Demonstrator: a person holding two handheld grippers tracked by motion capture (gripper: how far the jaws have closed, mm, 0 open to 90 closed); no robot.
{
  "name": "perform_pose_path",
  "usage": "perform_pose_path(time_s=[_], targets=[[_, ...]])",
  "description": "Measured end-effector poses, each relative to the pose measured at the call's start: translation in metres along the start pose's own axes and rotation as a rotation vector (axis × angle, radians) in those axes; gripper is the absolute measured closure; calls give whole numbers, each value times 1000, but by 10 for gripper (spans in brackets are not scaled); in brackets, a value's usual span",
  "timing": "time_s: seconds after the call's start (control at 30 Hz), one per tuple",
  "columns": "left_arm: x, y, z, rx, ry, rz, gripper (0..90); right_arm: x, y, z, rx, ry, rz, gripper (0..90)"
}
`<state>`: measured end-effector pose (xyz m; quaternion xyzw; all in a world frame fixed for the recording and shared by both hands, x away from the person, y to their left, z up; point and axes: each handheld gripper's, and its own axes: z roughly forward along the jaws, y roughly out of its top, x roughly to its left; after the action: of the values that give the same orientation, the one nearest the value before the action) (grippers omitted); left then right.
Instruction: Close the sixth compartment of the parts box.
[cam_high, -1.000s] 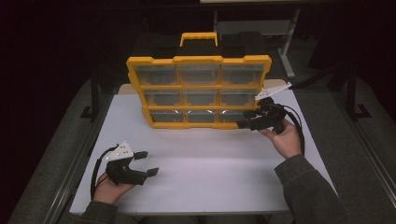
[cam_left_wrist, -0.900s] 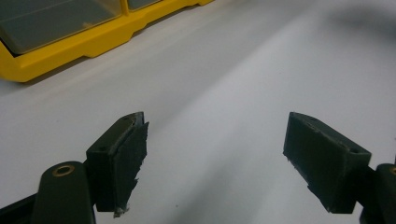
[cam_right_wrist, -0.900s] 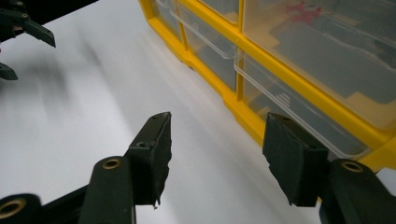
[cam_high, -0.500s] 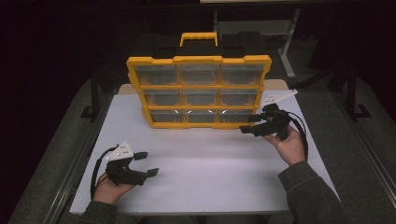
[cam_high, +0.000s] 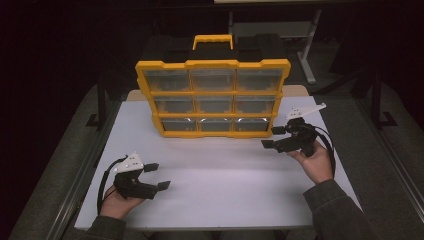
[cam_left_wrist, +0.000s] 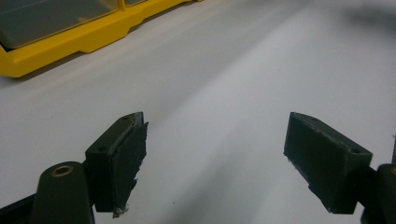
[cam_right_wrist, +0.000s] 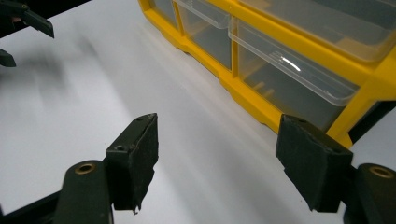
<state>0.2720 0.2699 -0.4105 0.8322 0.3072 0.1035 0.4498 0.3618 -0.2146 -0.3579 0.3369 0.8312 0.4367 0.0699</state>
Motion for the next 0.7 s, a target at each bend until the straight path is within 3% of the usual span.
perform_pose_path(time_s=[0.2, 0.7], targets=[[0, 0, 0, 2, 0, 10, 201, -1, -10, -2, -2, 0, 8, 260], [-4, -5, 1, 9, 8, -11, 186, 0, -35, -7, -13, -15, 22, 201]])
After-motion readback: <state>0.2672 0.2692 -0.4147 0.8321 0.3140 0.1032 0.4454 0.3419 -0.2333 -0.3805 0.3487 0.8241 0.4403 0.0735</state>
